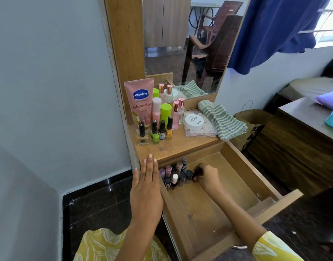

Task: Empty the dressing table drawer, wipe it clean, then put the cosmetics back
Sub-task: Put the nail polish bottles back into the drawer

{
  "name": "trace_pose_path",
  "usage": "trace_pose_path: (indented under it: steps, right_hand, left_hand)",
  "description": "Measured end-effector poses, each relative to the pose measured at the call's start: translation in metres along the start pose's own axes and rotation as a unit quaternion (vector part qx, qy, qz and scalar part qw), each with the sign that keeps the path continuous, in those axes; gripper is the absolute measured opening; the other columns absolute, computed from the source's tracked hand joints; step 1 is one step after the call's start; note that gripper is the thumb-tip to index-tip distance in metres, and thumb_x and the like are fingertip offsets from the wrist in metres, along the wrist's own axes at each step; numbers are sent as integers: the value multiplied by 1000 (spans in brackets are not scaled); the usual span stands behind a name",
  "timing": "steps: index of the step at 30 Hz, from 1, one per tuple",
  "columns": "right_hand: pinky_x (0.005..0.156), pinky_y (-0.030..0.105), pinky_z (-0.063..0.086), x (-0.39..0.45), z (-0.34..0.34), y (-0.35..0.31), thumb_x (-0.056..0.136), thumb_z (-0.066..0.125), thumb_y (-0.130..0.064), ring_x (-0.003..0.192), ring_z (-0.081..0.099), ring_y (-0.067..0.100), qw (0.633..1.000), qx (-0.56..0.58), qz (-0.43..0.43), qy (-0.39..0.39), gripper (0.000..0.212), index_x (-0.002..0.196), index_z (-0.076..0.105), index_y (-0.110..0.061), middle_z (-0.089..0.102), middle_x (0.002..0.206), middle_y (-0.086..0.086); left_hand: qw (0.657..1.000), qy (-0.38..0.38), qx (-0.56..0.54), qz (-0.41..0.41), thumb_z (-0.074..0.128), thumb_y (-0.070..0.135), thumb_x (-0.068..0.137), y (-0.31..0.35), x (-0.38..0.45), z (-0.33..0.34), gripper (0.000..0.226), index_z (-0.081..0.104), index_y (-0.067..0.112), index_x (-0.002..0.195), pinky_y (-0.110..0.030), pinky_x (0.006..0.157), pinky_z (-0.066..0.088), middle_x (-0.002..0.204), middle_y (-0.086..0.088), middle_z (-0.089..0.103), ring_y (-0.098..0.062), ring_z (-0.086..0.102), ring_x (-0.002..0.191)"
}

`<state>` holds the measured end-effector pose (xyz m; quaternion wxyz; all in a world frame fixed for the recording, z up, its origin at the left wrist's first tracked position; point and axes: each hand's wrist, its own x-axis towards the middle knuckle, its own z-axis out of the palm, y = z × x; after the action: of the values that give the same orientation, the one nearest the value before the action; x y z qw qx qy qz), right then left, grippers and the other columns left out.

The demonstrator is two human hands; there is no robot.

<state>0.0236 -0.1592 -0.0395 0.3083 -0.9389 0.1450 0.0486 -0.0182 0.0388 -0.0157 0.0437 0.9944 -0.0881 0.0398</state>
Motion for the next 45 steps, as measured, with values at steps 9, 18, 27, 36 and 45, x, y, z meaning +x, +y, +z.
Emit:
trace_pose_path:
  steps: [9, 18, 27, 36, 45]
  right_hand:
    - [84, 29, 46, 4, 0, -1, 77, 70, -3, 104, 60, 27, 999, -40, -5, -24, 35, 110, 61, -1, 64, 113, 14]
    - [67, 27, 47, -40, -9, -28, 81, 61, 0, 86, 59, 16, 979, -54, -112, 160, 35, 110, 62, -20, 58, 102, -2]
    - [72, 4, 39, -51, 38, -60, 91, 53, -20, 88, 53, -5, 933, 59, -305, 181, 12, 98, 63, -25, 58, 102, -14]
    - [70, 26, 54, -47, 37, -46, 87, 63, -10, 90, 60, 0, 914, 134, -316, 215, 13, 94, 66, -19, 59, 100, -13]
    - [76, 19, 53, -57, 23, -61, 90, 59, -39, 94, 60, 0, 916, 175, -317, 174, 32, 119, 57, -26, 58, 103, -19]
  left_hand:
    - [1000, -8, 5, 9, 32, 16, 100, -1, -1, -1, 73, -30, 9, 138, -38, 108, -18, 147, -9, -36, -23, -25, 140]
    - [998, 20, -46, 49, 25, 27, 103, -11, 2, -4, 58, -14, 15, 145, -37, 115, -7, 156, -5, -17, -19, -5, 146]
    - [961, 223, -166, -8, 53, 16, 94, -27, 41, -38, 49, 41, 11, 141, -41, 95, 45, 133, -17, 50, -29, 51, 117]
    - [935, 261, -240, 7, 63, 19, 90, -39, 80, -45, 34, 57, 8, 122, -27, 86, 44, 116, -9, 63, -22, 59, 106]
    - [904, 272, -312, 102, 65, 11, 88, -27, 41, -44, 20, 62, 7, 107, -22, 66, 55, 91, -2, 69, -12, 67, 79]
